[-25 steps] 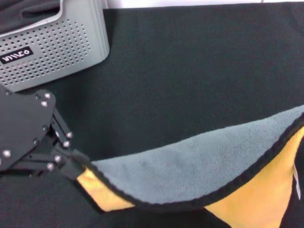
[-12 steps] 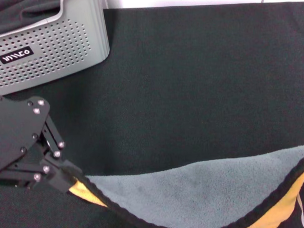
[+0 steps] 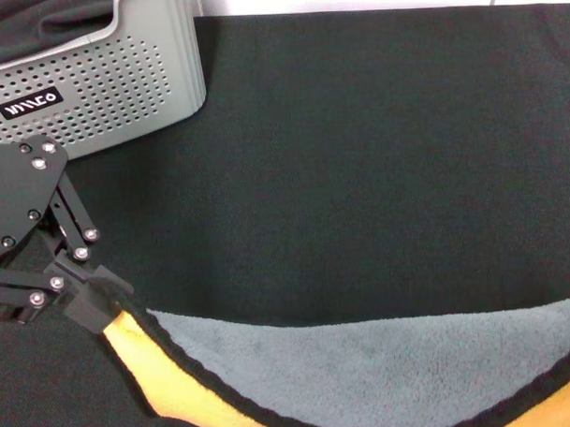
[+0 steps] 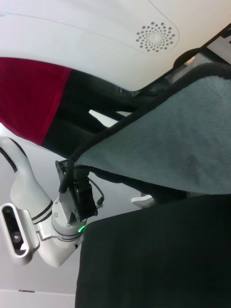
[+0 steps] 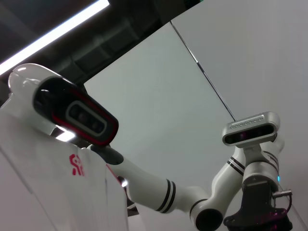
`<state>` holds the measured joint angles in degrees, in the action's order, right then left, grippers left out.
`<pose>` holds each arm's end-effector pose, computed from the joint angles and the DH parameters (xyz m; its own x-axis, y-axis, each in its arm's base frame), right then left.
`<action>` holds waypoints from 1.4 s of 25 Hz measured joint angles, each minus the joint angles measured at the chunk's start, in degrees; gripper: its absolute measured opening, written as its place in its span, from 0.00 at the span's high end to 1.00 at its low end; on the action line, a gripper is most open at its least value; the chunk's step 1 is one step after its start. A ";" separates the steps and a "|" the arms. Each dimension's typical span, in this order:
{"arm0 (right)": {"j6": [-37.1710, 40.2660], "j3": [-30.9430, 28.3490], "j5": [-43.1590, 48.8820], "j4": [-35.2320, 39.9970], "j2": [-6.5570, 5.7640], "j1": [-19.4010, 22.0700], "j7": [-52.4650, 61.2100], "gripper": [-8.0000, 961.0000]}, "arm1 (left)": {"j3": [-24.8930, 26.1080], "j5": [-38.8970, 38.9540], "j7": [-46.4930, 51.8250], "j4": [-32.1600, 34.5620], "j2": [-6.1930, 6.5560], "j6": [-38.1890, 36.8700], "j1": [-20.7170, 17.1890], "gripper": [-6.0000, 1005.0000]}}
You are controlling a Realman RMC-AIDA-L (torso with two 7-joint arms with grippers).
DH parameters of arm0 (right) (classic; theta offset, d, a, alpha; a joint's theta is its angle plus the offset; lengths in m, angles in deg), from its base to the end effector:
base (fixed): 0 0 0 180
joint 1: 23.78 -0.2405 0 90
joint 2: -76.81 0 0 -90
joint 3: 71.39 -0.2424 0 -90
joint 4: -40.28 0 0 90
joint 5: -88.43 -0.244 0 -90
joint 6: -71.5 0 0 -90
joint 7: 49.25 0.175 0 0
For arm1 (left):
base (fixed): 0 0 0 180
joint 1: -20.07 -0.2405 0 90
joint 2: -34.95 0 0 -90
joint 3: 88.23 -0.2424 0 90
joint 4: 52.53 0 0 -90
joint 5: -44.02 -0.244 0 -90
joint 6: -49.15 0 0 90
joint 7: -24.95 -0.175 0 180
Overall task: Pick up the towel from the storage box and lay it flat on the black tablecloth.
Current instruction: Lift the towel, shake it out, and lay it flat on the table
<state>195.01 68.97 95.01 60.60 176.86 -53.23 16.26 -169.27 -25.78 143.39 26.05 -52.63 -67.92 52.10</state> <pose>0.2073 0.2393 0.0305 0.4019 -0.4233 -0.8120 -0.0133 -0.8894 0.4570 -0.0904 0.2835 0.1323 0.9859 0.0568 0.1576 -0.0118 -0.9148 0.4037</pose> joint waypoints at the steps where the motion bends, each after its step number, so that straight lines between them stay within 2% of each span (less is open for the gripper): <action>1: -0.05 -1.70 1.24 0.01 0.01 0.29 0.32 0.98 | 0.00 0.01 0.32 0.19 0.09 0.00 0.00 0.98; 3: -0.16 -4.27 3.21 -0.59 0.30 0.75 1.03 0.98 | -0.09 -0.69 0.82 0.33 0.03 0.00 -0.09 0.98; 6: -0.34 -7.33 4.49 -4.18 1.67 1.13 1.52 0.98 | -0.22 -4.65 0.78 -0.31 -1.26 0.04 -0.21 0.98; 10: -0.50 -10.23 4.49 -11.85 4.15 0.50 1.41 0.98 | 0.67 -13.42 -0.42 -3.39 -5.06 0.21 1.05 0.98; 13: -2.28 -11.82 4.19 -16.17 5.35 -0.65 0.50 0.98 | 3.76 -21.09 -1.91 -6.69 -8.61 0.36 2.80 0.98; 16: -6.93 -12.16 4.10 -16.92 5.59 -1.31 -0.78 0.98 | 10.48 -32.00 -4.37 -8.54 -13.48 0.53 4.66 0.99; 17: -9.17 -12.19 4.14 -16.98 5.65 -1.55 -1.35 0.98 | 13.74 -37.17 -5.75 -9.13 -15.56 0.58 5.63 0.99; 21: -18.78 -12.24 3.92 -16.83 5.84 -3.11 -2.76 0.98 | 20.59 -48.53 -8.63 -12.01 -19.57 1.10 8.93 0.98; 23: -23.41 -12.71 3.41 -16.79 5.98 -4.64 -3.36 0.98 | 23.02 -53.71 -9.35 -12.76 -21.00 3.41 10.20 0.98; 29: -32.38 -16.01 3.26 -16.74 6.03 -7.39 -4.27 0.98 | 23.12 -61.78 -9.65 -14.37 -22.86 12.93 11.78 0.98; 35: -44.09 -16.41 3.73 -16.57 6.26 -11.07 -2.42 0.98 | 23.19 -71.31 -9.70 -18.53 -25.38 22.00 14.21 0.98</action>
<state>150.92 52.55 98.73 44.03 183.12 -64.29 13.83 -146.07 -97.08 133.68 7.53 -78.01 -45.91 66.31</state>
